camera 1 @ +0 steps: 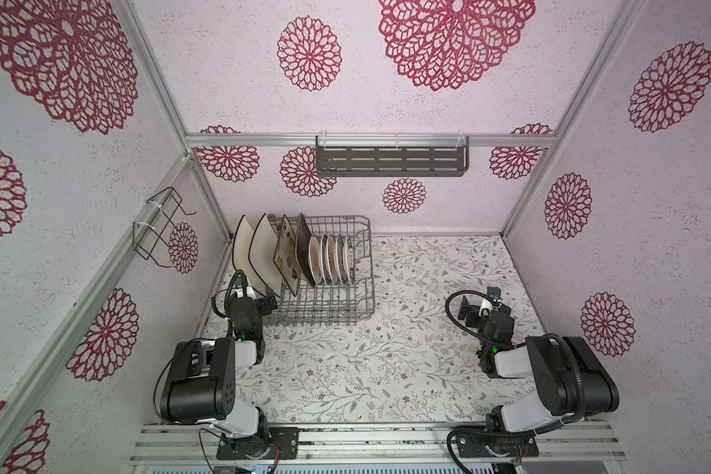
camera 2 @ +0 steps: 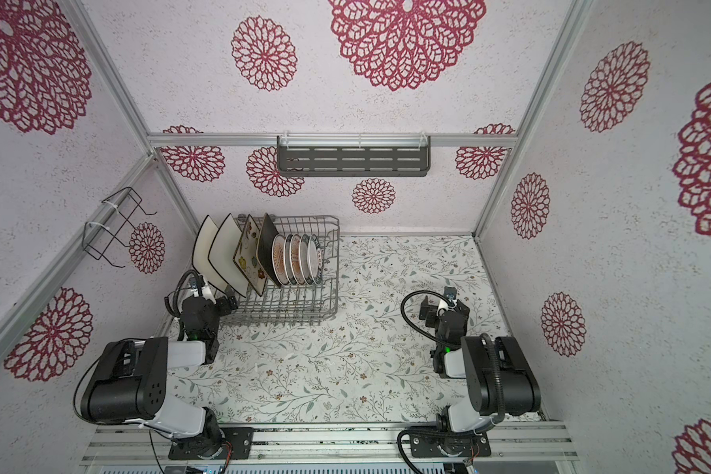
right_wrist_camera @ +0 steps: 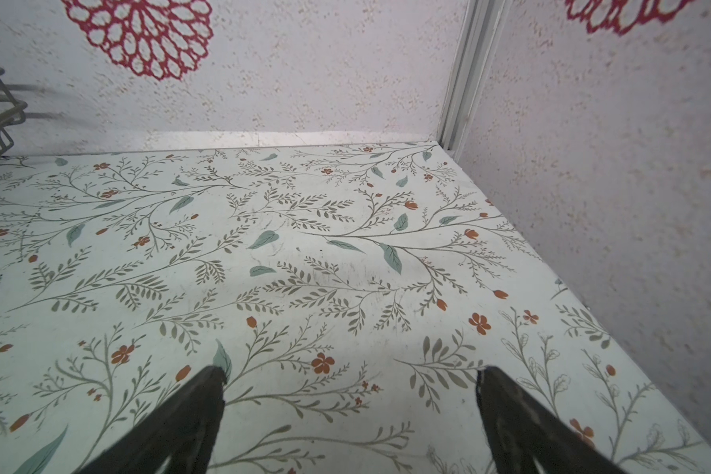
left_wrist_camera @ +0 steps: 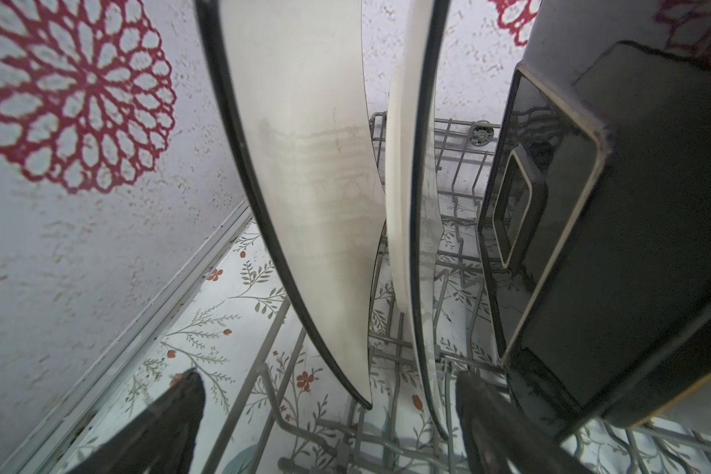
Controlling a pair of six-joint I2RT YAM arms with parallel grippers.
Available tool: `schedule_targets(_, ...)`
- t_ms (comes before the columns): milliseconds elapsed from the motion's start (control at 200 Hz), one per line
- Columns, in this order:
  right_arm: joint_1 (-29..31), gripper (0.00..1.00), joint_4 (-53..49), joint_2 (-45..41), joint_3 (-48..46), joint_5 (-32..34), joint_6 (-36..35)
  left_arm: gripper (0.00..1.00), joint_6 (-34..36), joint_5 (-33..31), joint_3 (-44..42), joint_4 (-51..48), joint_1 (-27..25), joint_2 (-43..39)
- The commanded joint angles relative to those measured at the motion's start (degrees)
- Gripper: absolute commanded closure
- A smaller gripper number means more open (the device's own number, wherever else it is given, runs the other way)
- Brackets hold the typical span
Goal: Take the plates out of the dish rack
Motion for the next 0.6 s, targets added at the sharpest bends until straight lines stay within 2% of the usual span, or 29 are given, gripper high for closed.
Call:
schedule_targets(0, -0.09, 0.01, -0.38, -4.39, -0.13, 0.23, 0.33, 0.03, -1.77, -4.72, 1.8, -3.45, 0.32, -1.53)
schedule_targets(130, -0.09, 0.01, -18.29, -16.98, 5.18, 2.49, 1.89, 0.03, -2.99, -7.96, 7.34, -18.76, 0.31, -9.12)
schedule_targets(200, -0.1, 0.01, -30.75, -22.91, 11.39, 2.91, 3.17, 0.03, -3.67, -7.76, 8.58, -21.15, 0.15, -13.89)
schedule_targets(240, -0.19, 0.01, -35.83, -25.18, 14.54, -0.12, 2.1, 0.03, -4.65, -7.12, 9.35, -22.42, 0.07, -17.18)
schedule_targets(305, 0.13, 0.01, -40.67, -27.37, 19.05, -4.97, 2.29, 0.03, -5.75, -5.09, 12.06, -26.4, -0.02, -22.37)
schedule_targets(395, 1.26, 0.01, -48.23, -28.61, 26.13, -6.65, 5.12, 0.03, -6.0, -3.06, 18.6, -35.93, -0.54, -28.49)
schedule_targets(530, 4.67, 0.01, -50.81, -30.63, 30.64, -12.21, 5.78, 0.03, -4.75, 1.5, 27.75, -47.09, -0.97, -36.01)
schedule_targets(595, 7.04, 0.05, -52.33, -29.54, 33.7, -14.88, 6.92, 0.03, -3.29, 4.06, 31.98, -52.9, -1.05, -38.53)
